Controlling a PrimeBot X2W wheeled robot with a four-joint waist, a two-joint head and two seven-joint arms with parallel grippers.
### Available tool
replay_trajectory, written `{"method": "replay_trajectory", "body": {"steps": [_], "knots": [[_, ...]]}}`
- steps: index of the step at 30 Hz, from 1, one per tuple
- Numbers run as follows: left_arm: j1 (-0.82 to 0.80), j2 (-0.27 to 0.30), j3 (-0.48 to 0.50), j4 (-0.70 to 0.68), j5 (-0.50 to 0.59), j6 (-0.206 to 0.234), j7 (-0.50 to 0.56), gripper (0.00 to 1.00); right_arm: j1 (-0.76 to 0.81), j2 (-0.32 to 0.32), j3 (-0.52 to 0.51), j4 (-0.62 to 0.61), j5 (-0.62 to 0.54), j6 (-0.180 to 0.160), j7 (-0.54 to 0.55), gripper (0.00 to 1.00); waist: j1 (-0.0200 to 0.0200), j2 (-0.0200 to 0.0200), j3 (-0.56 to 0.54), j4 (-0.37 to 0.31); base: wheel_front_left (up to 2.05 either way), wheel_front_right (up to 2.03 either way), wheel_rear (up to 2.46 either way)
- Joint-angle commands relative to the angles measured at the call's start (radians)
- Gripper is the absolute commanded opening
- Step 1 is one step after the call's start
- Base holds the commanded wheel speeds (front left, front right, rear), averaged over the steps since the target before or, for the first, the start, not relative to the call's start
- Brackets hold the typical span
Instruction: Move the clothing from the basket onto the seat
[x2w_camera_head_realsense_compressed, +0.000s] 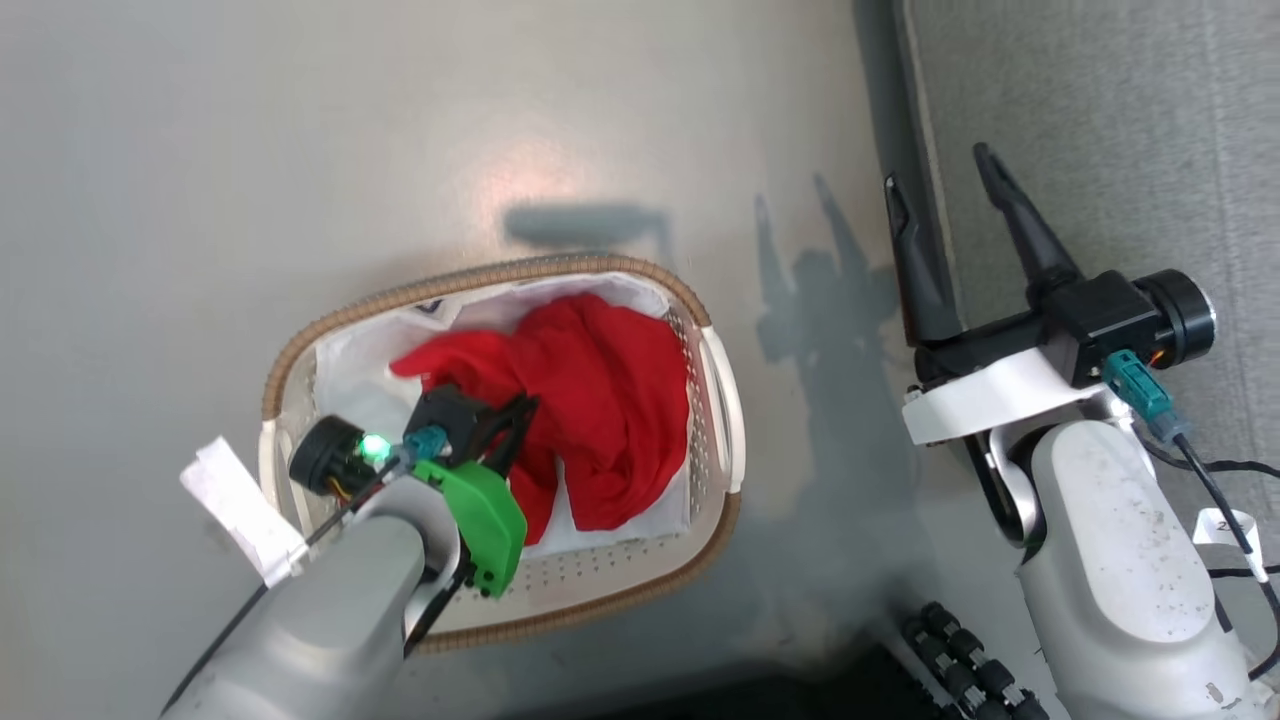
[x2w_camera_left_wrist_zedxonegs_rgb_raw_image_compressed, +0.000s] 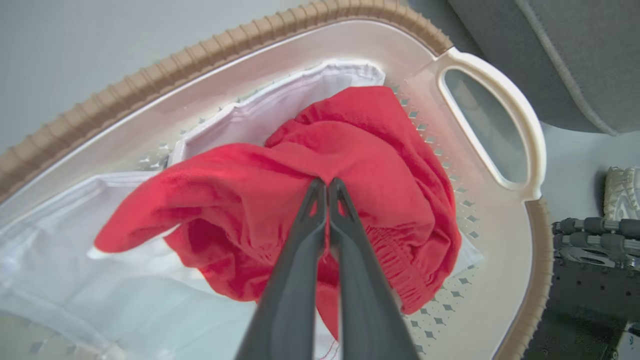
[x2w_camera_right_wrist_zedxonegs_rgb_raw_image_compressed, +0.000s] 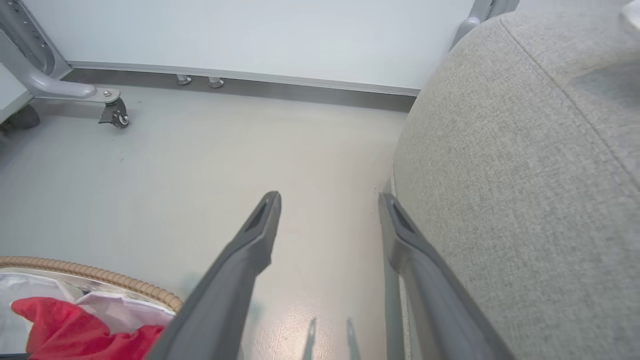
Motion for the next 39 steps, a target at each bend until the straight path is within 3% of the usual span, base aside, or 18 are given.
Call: {"method": "replay_trajectory", "body": {"steps": [1,10,21,39], "knots": [[0.035,0.008,0.002,-0.011,0.003,0.001,0.000,0.00,0.000,-0.004,0.004,0.013,0.012,-0.001,-0.002,1.00,0.0000,0.0000,-0.105,-0.001,0.00,0.00,0.00],[0.152,0.000,0.095,-0.092,0.030,0.001,0.000,0.00,0.042,-0.004,0.023,0.093,0.043,-0.001,-0.002,1.00,0.0000,0.0000,-0.316,0.040,0.00,0.00,0.00],[0.292,-0.024,0.268,-0.289,0.115,0.001,0.000,0.00,0.150,-0.004,0.006,0.160,0.075,-0.001,-0.002,1.00,0.0000,0.0000,-0.541,0.114,0.00,0.00,0.00],[0.266,-0.047,0.448,-0.545,0.218,0.001,0.000,0.00,0.255,-0.004,0.053,0.203,0.132,-0.001,-0.002,1.00,0.0000,0.0000,-0.725,0.141,0.00,0.00,0.00]]}}
